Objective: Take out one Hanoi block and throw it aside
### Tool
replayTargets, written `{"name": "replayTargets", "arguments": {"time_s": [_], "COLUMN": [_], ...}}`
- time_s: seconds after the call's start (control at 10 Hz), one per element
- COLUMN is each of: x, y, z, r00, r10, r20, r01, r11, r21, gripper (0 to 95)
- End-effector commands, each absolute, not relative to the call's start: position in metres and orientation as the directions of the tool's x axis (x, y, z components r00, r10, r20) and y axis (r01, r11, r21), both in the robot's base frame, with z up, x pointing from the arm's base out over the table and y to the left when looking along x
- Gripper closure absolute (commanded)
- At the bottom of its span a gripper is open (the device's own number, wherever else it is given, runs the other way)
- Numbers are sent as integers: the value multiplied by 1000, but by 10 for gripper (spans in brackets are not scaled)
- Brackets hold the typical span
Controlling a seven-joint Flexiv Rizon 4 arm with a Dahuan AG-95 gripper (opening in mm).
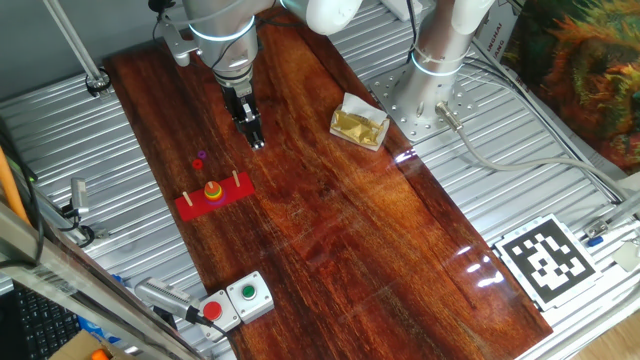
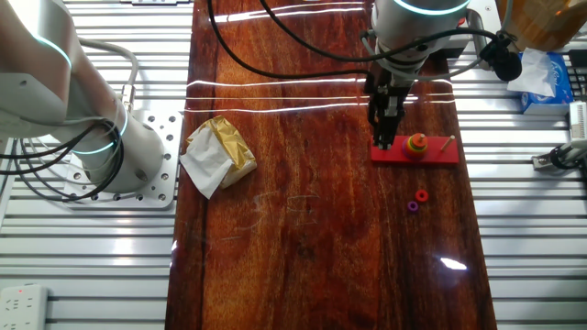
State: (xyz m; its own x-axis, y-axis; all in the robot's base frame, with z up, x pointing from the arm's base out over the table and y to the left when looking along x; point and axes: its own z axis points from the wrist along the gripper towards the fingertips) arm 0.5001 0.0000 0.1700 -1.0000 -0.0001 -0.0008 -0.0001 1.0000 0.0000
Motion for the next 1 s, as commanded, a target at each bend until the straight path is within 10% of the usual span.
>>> {"name": "replayTargets", "arguments": {"time_s": [0.1, 0.2, 1.0], "x": [500, 501, 501], "y": [0, 3, 4], "z": [170, 169, 169], "r00": [-1000, -992, -994], "r10": [0, -128, -109], "r20": [0, -17, 10], "r01": [0, -127, -109], "r11": [1000, 992, 994], "r21": [0, -17, 10], "gripper": [0, 950, 950]}}
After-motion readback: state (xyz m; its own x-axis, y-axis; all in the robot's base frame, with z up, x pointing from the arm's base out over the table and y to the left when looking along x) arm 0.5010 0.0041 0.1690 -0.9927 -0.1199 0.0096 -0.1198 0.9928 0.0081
